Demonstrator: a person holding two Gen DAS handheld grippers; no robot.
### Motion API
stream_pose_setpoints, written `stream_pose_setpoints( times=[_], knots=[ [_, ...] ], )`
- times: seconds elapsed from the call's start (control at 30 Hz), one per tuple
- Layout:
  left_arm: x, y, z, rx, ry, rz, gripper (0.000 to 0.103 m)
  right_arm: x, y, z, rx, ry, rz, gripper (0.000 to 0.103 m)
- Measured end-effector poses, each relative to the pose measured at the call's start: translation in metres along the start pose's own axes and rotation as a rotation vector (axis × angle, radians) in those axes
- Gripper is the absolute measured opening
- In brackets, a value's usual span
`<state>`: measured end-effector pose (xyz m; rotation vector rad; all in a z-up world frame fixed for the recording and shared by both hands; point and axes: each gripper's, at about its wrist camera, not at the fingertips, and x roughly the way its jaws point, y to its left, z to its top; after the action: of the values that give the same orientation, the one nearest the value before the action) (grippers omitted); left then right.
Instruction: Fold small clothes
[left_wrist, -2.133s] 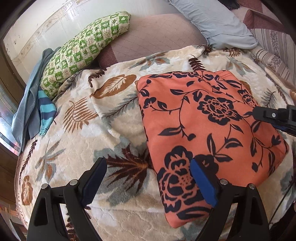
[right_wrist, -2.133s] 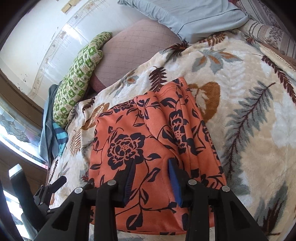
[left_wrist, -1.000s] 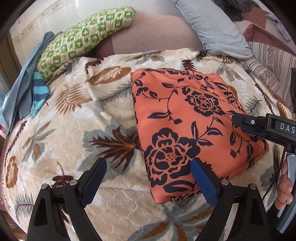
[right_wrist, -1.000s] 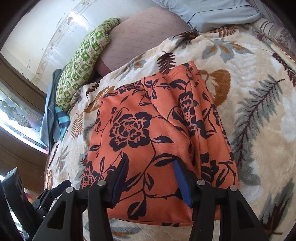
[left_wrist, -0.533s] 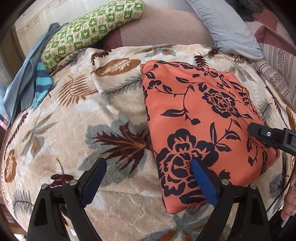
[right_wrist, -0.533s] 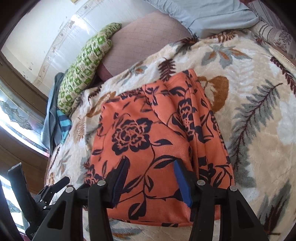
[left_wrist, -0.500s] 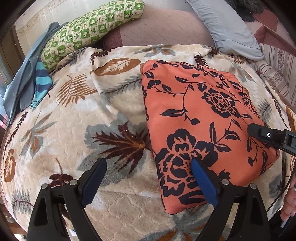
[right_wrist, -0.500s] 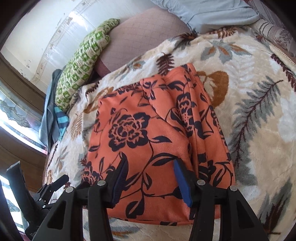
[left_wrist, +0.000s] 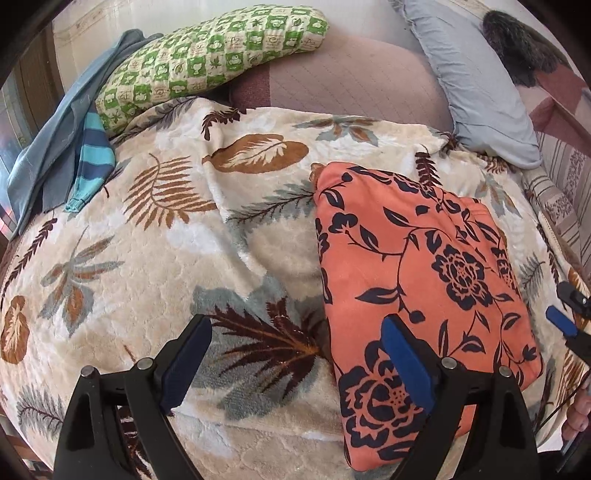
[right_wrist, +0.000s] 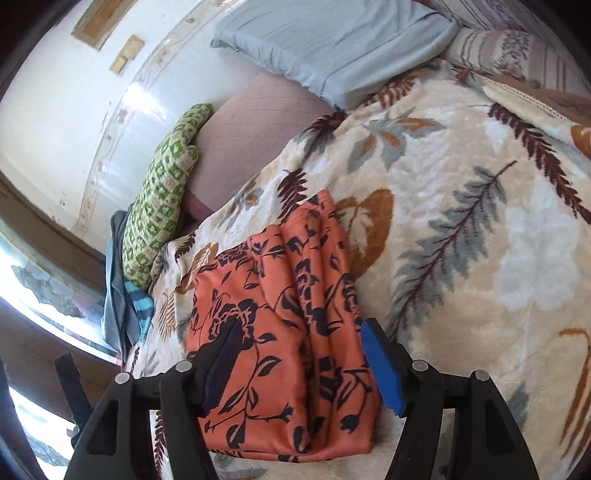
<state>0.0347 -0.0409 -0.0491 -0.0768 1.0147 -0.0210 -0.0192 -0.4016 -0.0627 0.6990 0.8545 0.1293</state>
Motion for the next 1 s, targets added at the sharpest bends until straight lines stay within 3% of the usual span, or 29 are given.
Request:
stream_pose_setpoints(
  times=[0.13,0.33,0.7,0.83,0.9,0.93,0.97,1.0],
  knots=[
    [0.018,0.008,0.004,-0.057,0.065,-0.081,0.093,0.009,-0.026,0.005,0.119,0.065,0.056,0.071],
    [0.041,0.006,-0.004,-0.111,0.148,-0.190,0.093,0.032,-0.029,0.001,0.128,0.136,0.080,0.071],
    [0.062,-0.006,0.005,-0.093,0.191,-0.324,0.093,0.073,-0.010,-0.001,0.027,0.151,0.049,0.075],
    [0.070,-0.007,0.010,-0.109,0.193,-0.341,0.093,0.091,0.012,-0.004,-0.099,0.160,0.020,0.074],
    [0.071,-0.010,0.014,-0.097,0.184,-0.343,0.093,0.094,0.023,-0.007,-0.170,0.166,-0.016,0.069],
    [0.070,-0.011,0.015,-0.100,0.176,-0.347,0.089,0.095,0.026,-0.008,-0.189,0.170,-0.018,0.062],
    [0.070,-0.014,0.018,-0.103,0.167,-0.361,0.072,0.095,0.029,-0.010,-0.201,0.166,-0.026,0.060],
    [0.069,-0.016,0.019,-0.103,0.164,-0.368,0.068,0.094,0.031,-0.010,-0.214,0.164,-0.032,0.055]
  ],
)
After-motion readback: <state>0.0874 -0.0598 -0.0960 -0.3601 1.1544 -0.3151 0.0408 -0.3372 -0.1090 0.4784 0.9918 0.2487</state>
